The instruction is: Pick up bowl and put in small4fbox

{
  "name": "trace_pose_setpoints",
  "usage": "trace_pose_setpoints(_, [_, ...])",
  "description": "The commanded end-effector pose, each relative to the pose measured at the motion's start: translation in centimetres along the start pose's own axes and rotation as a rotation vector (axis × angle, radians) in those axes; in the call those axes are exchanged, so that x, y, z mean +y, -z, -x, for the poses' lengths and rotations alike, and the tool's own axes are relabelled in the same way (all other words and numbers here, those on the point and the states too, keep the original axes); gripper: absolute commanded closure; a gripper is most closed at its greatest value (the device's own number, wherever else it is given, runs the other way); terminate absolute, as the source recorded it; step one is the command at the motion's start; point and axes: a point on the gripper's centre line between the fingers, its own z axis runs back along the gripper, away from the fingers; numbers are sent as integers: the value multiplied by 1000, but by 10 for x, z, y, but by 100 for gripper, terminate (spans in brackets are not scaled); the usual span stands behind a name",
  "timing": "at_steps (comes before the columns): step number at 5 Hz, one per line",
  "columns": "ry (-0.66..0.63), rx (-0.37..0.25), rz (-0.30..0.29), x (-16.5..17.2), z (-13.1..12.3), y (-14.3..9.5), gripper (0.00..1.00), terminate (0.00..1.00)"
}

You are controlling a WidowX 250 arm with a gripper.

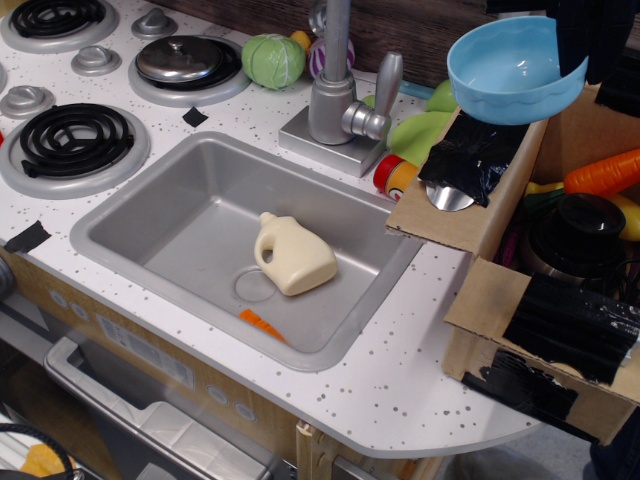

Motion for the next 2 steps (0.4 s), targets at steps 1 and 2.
trace_pose_setpoints(1, [1, -86, 47, -14, 4, -32, 0, 0])
trace_pose_setpoints(2, [1, -86, 47, -14, 4, -32, 0, 100])
